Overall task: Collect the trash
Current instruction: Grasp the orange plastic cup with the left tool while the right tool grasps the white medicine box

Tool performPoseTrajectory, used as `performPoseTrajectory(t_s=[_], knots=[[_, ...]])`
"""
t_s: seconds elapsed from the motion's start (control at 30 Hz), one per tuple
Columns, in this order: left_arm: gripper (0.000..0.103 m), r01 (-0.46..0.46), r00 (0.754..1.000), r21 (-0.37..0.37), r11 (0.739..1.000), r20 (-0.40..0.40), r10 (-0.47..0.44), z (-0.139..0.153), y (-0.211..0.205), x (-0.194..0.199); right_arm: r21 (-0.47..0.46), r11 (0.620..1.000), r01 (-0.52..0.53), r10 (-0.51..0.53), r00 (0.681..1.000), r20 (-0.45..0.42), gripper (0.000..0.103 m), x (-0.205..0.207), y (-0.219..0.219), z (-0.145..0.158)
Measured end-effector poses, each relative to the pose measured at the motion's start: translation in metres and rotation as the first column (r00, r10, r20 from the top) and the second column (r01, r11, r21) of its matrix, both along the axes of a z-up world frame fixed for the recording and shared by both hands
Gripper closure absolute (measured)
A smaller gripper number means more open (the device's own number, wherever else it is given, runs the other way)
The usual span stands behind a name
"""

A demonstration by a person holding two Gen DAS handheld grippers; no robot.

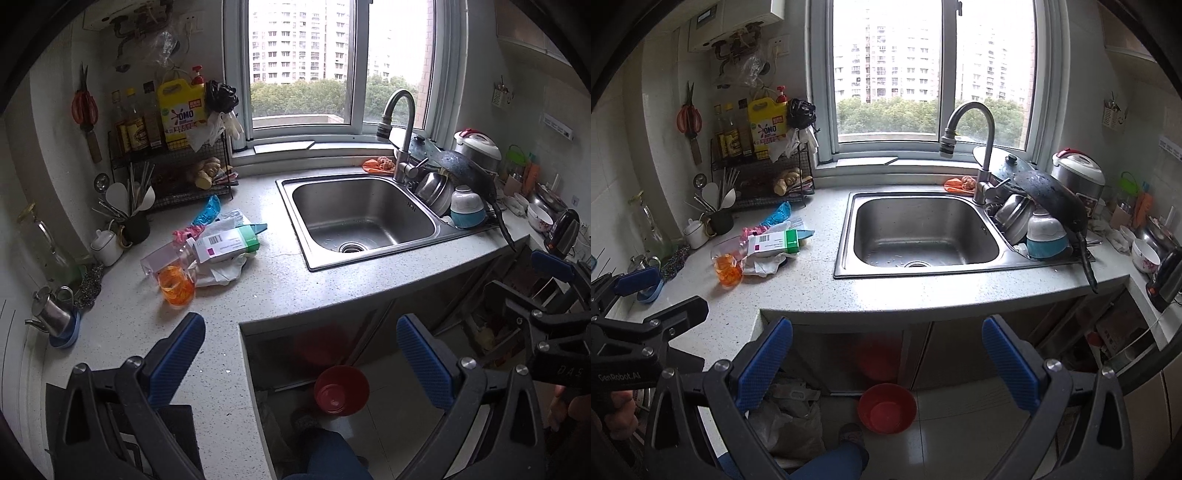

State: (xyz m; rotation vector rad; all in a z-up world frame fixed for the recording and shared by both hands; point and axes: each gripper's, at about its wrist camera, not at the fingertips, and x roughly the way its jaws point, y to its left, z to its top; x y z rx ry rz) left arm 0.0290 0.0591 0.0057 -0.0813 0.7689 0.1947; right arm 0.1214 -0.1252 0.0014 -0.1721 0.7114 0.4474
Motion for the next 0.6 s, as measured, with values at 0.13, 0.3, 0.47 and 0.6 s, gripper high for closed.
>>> performPoseTrajectory(t_s=[0.13, 0.3, 0.47, 0.6], knots=[[0.000, -0.077, 0.997, 0.002, 0.997, -0.031, 0.077, -0.002, 0.036, 0.016, -0.019, 0.993, -0.116, 0.117, 0.993, 0.023, 0.000, 0.029, 0.033, -0.001], [0.000, -0.210, 0.975, -0.025, 0.977, -0.074, 0.207, -0.011, 0.092, 0.038, -0.034, 0.964, -0.263, 0.263, 0.965, -0.022, 0.000, 0.074, 0.084, -0.010], [0.000, -0.314, 0.945, -0.080, 0.946, -0.125, 0.303, -0.028, 0.146, 0.060, -0.083, 0.906, -0.416, 0.410, 0.909, -0.080, 0.000, 0.114, 0.143, -0.024], [0.000, -0.391, 0.913, -0.129, 0.911, -0.177, 0.367, -0.044, 0.185, 0.078, -0.126, 0.841, -0.526, 0.514, 0.850, -0.116, 0.000, 0.135, 0.188, -0.037]])
